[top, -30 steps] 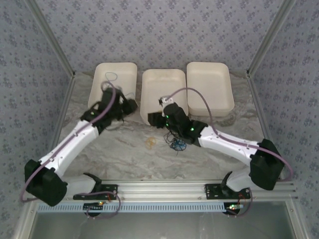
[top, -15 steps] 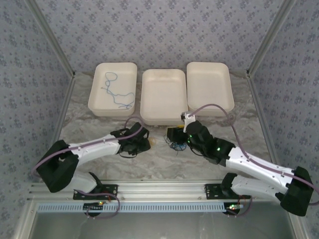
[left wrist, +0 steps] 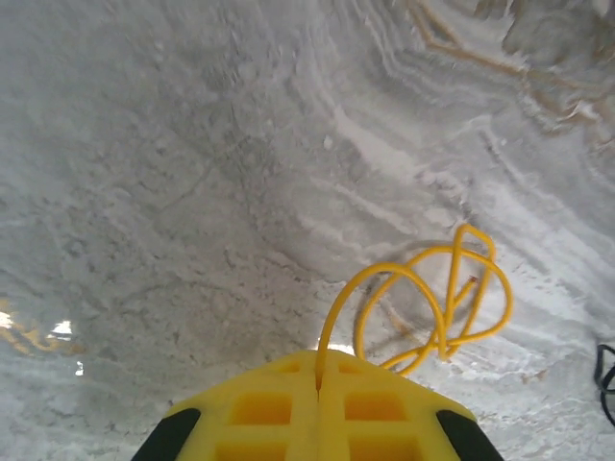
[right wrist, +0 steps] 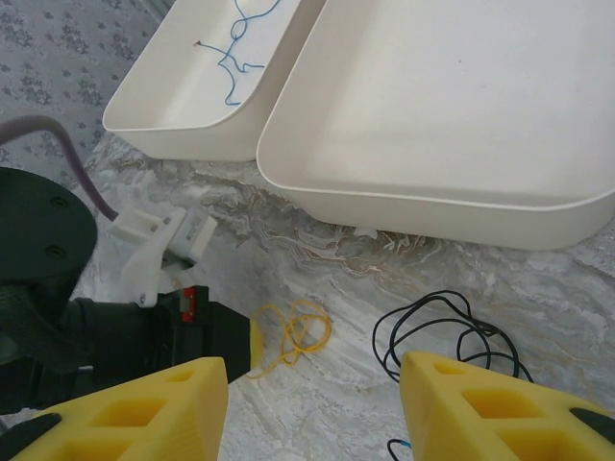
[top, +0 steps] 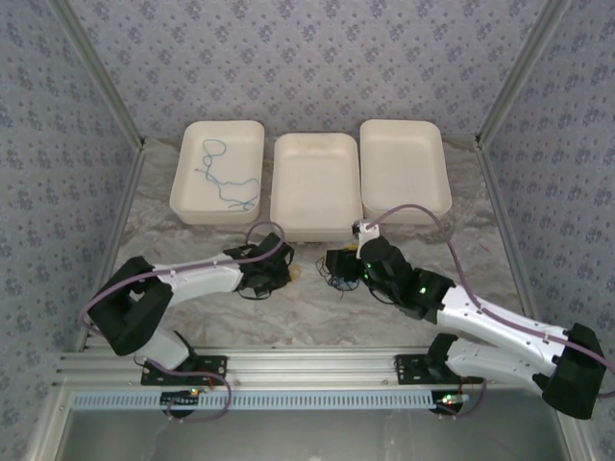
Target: Untangle the cables
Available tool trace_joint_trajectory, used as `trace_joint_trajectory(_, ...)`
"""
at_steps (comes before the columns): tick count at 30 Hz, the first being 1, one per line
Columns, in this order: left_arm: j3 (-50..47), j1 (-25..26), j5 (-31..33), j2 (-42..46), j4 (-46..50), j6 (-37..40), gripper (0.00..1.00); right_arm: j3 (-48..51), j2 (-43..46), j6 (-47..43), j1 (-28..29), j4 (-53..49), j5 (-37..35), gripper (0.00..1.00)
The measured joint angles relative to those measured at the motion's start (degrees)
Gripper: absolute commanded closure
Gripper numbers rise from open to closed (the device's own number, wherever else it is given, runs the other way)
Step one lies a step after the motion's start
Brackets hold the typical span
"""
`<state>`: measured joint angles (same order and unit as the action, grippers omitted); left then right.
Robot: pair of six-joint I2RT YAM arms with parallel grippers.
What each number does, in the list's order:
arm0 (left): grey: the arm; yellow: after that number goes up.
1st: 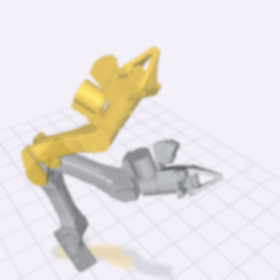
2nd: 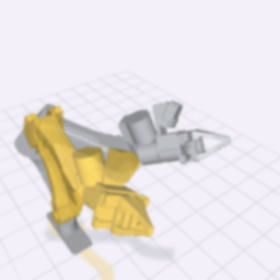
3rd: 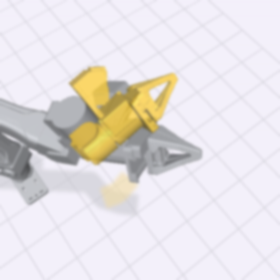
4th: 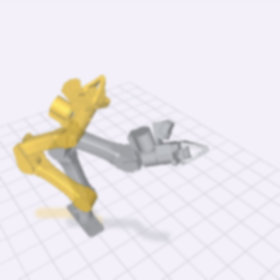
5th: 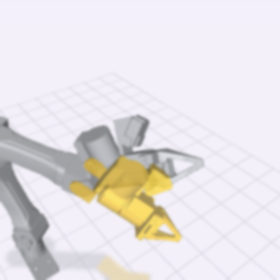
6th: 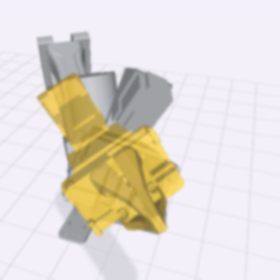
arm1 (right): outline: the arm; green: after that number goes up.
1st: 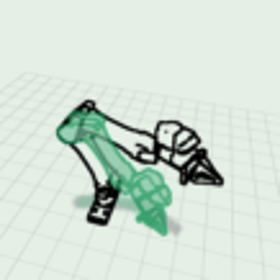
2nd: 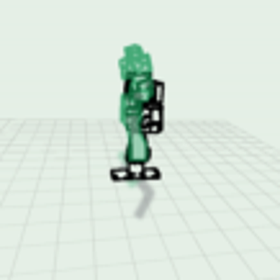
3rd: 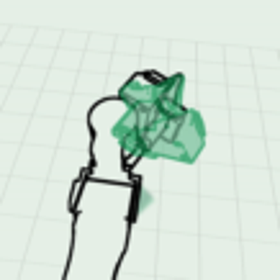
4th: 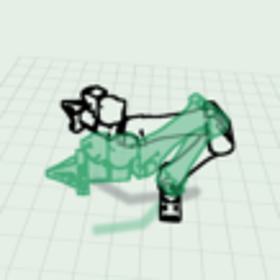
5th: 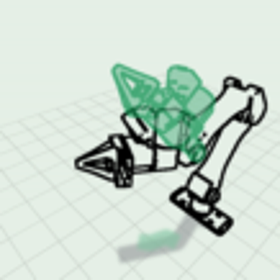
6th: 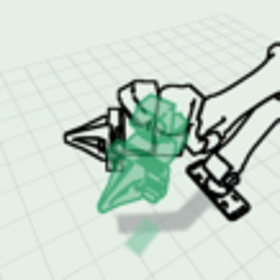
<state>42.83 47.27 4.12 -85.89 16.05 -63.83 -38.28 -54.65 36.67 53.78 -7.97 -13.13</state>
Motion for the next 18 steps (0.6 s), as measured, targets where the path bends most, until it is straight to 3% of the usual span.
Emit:
trace_joint_trajectory(8, 1.05, -2.84, 0.07, 15.43, 2.16, 5.64, 1.0, 0.0, 0.04, 0.0, 0.0, 0.85, 1.51, 0.52)
trace_joint_trajectory(14, 6.27, -4.9, -3.61, 23.61, 4.59, 11.76, 1.0, 0.0, 0.74, -0.09, -0.74, 5.64, 7.32, 0.43)
trace_joint_trajectory(18, 8.04, -4.9, -5.25, 26.62, 4.79, 14.62, 1.0, -0.42, 0.68, 0.92, -2.54, 8.46, 11.96, 0.5)
